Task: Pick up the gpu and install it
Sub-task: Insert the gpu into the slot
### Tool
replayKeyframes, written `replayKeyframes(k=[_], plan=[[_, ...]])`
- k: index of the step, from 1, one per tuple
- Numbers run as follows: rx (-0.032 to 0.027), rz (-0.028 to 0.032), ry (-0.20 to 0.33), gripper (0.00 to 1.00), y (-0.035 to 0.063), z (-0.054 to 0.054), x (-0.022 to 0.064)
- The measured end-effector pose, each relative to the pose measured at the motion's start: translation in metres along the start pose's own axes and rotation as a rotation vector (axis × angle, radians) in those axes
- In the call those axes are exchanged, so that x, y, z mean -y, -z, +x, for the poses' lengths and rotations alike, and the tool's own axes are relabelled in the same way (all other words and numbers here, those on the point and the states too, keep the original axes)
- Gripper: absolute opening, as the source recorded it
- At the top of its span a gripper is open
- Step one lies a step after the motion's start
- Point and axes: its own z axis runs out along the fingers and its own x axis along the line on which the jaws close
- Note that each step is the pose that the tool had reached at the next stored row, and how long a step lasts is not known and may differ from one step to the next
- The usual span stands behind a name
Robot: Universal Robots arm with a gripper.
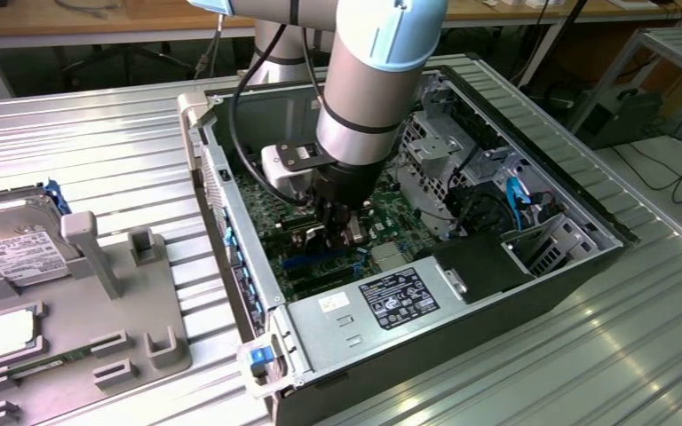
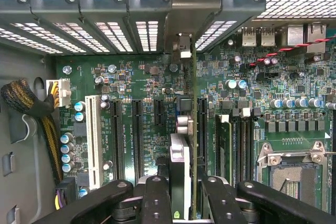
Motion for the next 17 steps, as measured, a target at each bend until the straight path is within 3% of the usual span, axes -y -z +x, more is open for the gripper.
replayKeyframes(k=[17], plan=[[0.0011,0.0,0.0,0.28,-0.0002,0.0001,-0.0037]])
